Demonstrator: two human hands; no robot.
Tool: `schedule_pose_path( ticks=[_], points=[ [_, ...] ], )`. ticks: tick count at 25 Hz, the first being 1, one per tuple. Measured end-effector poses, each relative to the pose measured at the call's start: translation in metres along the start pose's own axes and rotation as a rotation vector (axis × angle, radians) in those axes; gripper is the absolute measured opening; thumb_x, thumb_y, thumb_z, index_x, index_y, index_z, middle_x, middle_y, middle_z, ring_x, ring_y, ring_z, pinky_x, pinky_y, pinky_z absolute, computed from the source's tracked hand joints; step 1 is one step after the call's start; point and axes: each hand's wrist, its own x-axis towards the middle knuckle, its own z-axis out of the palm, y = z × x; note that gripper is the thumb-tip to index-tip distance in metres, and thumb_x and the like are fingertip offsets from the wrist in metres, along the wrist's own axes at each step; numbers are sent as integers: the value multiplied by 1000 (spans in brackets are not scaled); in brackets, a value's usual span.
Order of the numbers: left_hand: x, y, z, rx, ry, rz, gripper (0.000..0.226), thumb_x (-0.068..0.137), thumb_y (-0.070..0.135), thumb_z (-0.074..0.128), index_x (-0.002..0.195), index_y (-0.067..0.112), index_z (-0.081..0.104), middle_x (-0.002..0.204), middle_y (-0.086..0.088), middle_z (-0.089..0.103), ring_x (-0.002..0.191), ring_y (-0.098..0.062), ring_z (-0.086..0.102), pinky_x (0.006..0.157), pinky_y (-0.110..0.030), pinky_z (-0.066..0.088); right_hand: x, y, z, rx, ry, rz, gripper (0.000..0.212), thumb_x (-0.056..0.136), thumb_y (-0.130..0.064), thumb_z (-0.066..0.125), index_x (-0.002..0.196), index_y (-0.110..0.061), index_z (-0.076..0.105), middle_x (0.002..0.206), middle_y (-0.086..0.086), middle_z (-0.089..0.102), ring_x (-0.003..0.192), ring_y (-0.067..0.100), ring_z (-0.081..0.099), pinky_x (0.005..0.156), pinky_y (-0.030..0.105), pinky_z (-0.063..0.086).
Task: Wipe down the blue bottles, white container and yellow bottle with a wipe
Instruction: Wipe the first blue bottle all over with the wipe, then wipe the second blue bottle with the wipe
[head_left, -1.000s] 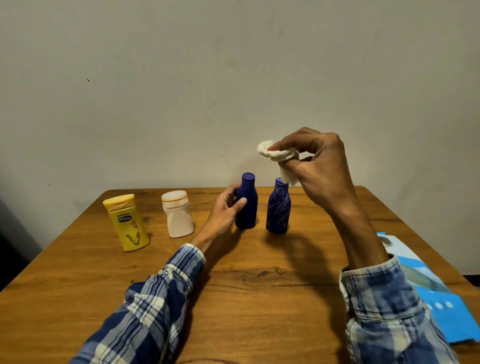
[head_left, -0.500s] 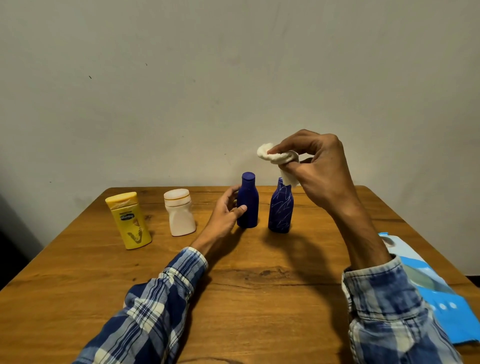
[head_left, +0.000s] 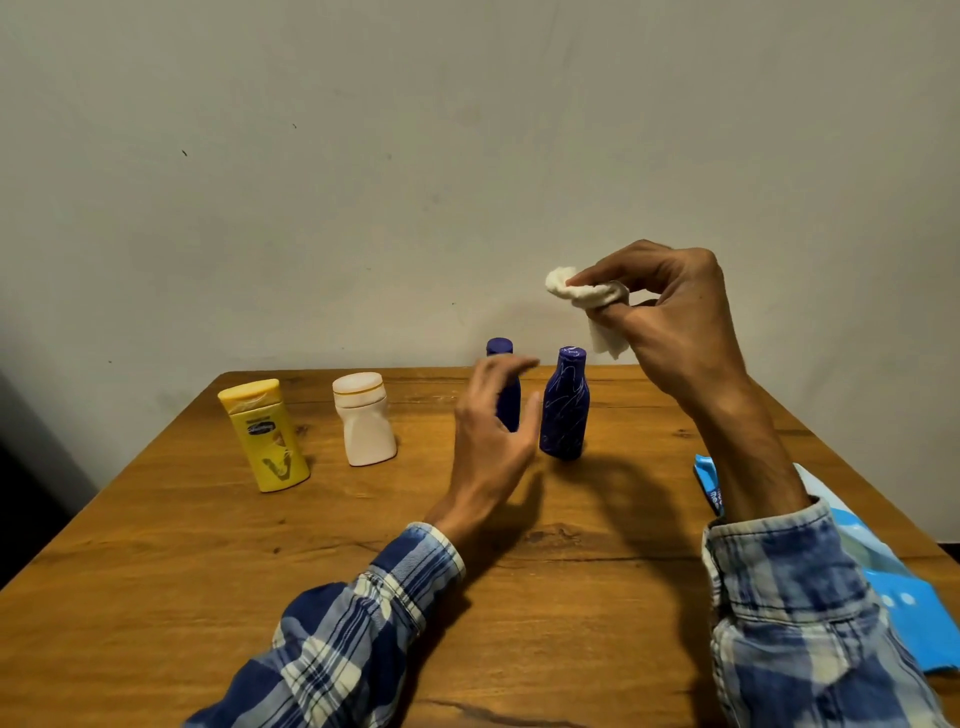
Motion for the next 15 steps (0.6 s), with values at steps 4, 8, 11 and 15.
schedule_pose_path(
  ticks=[4, 8, 11, 15],
  points=[
    [0, 7, 22, 9, -89, -101, 52, 93, 9, 71, 142, 15, 55, 137, 2, 60, 122, -6, 57, 106, -31, 51, 0, 1, -3, 7, 7, -11, 21, 86, -2, 73, 102, -13, 79, 104, 0, 74, 93, 7, 67, 71, 18, 51],
    [-2, 16, 40, 89, -124, -200, 74, 92, 17, 74, 156, 14, 36, 156, -3, 45, 140, -4, 38, 118, -21, 28, 2, 3, -4, 9, 14, -8, 20, 86, -2, 73, 103, -12, 78, 105, 1, 74, 95, 10, 67, 73, 20, 53],
    [-2, 20, 55, 99, -177, -311, 91, 92, 25, 76, 162, 16, 18, 168, -2, 27, 155, -14, 21, 125, -27, 15, 2, 3, -5, 16, 15, -8, 19, 87, -2, 73, 102, -12, 78, 106, 1, 73, 95, 8, 67, 74, 18, 53],
    [-4, 15, 73, 114, -134, -408, 96, 88, 20, 79, 162, 20, 17, 164, -2, 33, 153, -18, 27, 127, -37, 21, 2, 3, -5, 28, 15, -7, 19, 87, -2, 73, 102, -13, 78, 104, -1, 73, 94, 7, 67, 73, 18, 54]
  ],
)
